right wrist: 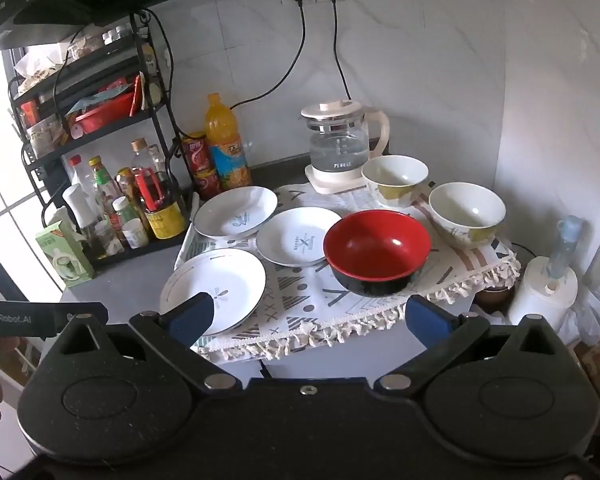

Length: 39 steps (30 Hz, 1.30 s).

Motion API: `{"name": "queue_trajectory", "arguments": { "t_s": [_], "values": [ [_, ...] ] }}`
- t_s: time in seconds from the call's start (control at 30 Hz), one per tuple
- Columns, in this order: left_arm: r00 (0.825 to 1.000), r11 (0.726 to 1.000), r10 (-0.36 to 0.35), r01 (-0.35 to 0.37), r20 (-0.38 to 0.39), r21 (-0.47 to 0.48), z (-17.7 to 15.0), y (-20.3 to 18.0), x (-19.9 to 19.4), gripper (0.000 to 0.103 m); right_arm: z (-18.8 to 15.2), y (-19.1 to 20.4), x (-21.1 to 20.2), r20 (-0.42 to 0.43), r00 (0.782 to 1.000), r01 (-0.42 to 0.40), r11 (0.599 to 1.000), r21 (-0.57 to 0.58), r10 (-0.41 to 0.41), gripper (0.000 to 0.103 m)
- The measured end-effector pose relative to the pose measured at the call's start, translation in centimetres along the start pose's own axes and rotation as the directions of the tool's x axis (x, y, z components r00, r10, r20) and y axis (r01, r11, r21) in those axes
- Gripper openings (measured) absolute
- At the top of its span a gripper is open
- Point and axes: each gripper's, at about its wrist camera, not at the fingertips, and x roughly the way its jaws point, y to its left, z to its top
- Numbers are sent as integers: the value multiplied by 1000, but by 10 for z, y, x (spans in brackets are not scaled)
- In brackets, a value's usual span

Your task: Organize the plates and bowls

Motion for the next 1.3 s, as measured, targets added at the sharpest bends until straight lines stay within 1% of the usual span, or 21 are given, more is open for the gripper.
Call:
{"name": "queue_trajectory", "arguments": {
  "t_s": [0.27,0.8,1.3],
  "values": [
    [1000,1000,2,-2,1,8,4,-5,0,103,1,-4,0,5,1000,3,1000,0,-3,103],
    [1000,1000,0,0,-8,-15,2,-6,3,103,1,-4,-1,-8,1000,13,1000,-8,-13,103],
    [1000,1000,5,-5,1,-16,5,-6,-1,103,6,-6,0,-14,1000,0,1000,-8,0,103]
  ]
}}
